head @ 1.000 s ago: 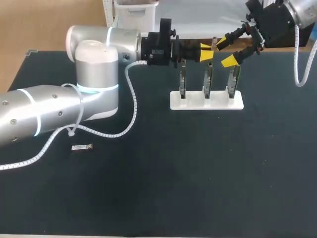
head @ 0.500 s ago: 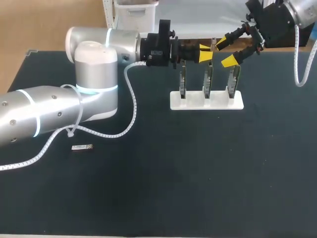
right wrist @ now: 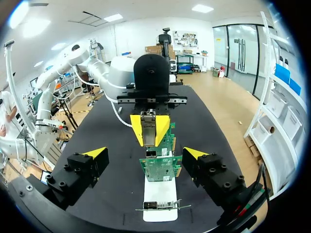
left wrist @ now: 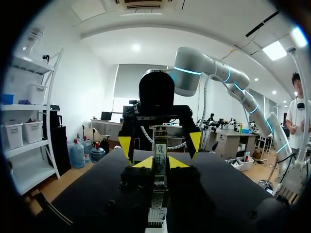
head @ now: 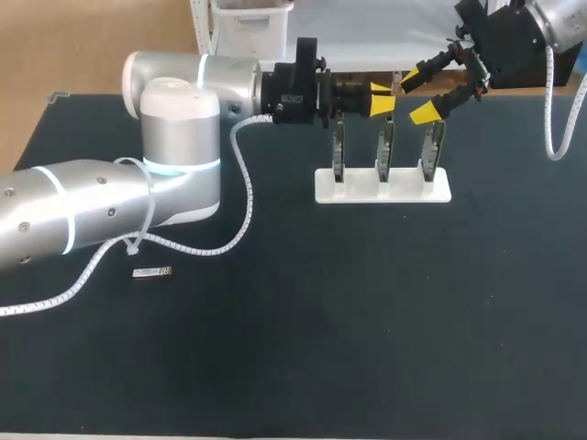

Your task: Pick up the optical module with the left hand, and insert it into the network port with the right hand.

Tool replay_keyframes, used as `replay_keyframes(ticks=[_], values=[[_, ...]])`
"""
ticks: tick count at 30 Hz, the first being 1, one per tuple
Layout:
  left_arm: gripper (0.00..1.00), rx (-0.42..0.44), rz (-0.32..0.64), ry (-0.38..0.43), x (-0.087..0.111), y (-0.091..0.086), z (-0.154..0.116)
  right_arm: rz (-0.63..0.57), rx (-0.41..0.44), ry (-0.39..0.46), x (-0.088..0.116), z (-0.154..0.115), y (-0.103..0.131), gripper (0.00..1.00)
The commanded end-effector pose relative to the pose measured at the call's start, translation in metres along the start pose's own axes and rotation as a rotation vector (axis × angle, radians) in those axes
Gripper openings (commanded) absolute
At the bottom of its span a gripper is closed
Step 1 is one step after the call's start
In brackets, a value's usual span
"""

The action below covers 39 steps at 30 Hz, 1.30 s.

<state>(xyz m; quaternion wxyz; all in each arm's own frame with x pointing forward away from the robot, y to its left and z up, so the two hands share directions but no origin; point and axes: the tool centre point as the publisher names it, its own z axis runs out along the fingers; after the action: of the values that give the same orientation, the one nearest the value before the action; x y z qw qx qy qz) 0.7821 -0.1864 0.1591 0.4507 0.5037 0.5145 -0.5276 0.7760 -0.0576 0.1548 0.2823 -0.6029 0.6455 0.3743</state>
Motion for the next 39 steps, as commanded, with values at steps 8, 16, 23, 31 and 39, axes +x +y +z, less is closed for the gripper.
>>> replay_keyframes(ticks=[8, 16, 23, 31, 39], values=[[0.0, -0.008, 0.001, -0.001, 0.0, -0.003, 0.0, -0.006, 0.029, -0.003, -0.003, -0.002, 0.001, 1.0], [0.0, -0.008, 0.001, -0.001, 0.0, -0.003, 0.0, -0.043, 0.066, -0.031, -0.02, -0.01, 0.003, 1.0], [0.0, -0.008, 0.001, -0.001, 0.0, -0.003, 0.0, -0.035, 0.049, -0.067, -0.029, -0.01, 0.007, 1.0], [0.0, -0.008, 0.001, -0.001, 0.0, -0.003, 0.0, -0.017, 0.039, -0.07, -0.036, -0.006, 0.006, 1.0], [0.0, -0.008, 0.001, -0.001, 0.0, -0.003, 0.0, -0.013, 0.059, -0.063, -0.042, -0.002, 0.001, 1.0]])
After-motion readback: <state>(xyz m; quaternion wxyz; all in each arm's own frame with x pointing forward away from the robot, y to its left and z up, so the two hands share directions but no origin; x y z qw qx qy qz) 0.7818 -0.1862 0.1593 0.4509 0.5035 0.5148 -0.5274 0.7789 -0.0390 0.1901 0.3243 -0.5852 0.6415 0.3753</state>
